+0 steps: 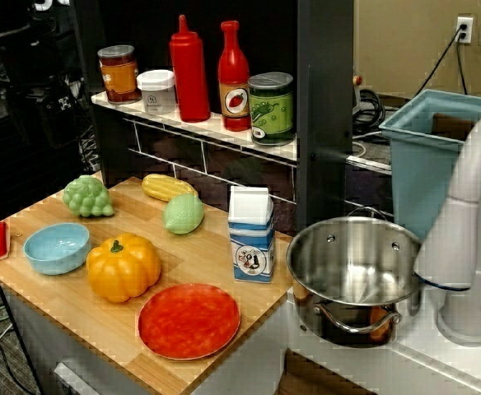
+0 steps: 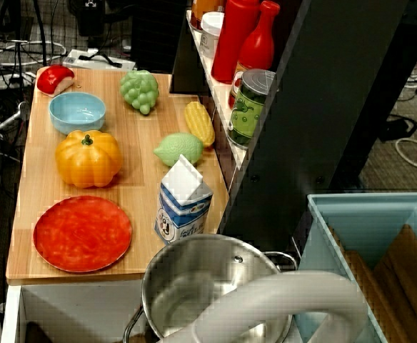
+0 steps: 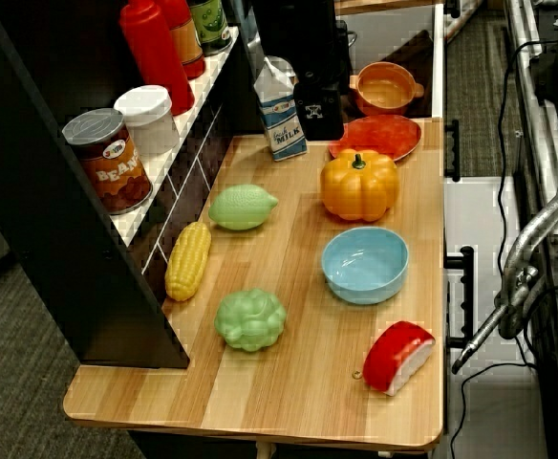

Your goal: Lift bowl

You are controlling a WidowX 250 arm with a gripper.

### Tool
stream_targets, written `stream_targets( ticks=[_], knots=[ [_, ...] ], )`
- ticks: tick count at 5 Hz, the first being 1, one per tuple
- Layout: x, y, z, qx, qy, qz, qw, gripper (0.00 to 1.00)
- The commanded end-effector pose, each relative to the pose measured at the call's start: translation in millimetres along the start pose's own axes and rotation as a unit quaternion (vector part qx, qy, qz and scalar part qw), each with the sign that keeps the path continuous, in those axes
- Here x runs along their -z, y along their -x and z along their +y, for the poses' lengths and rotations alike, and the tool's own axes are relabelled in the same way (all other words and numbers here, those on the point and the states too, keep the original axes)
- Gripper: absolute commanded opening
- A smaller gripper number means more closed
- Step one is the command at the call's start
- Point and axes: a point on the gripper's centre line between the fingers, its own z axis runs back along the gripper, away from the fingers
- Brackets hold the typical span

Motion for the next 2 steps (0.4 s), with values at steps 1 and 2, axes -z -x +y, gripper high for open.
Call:
stream_targets(
  ticks=[1, 2],
  knots=[
    [0.0, 0.0, 0, 0.000, 0.000, 0.000, 1.0000, 1.00],
    [10.4, 7.6, 23, -0.006, -0.009, 0.012, 0.9999, 1.00]
  ],
)
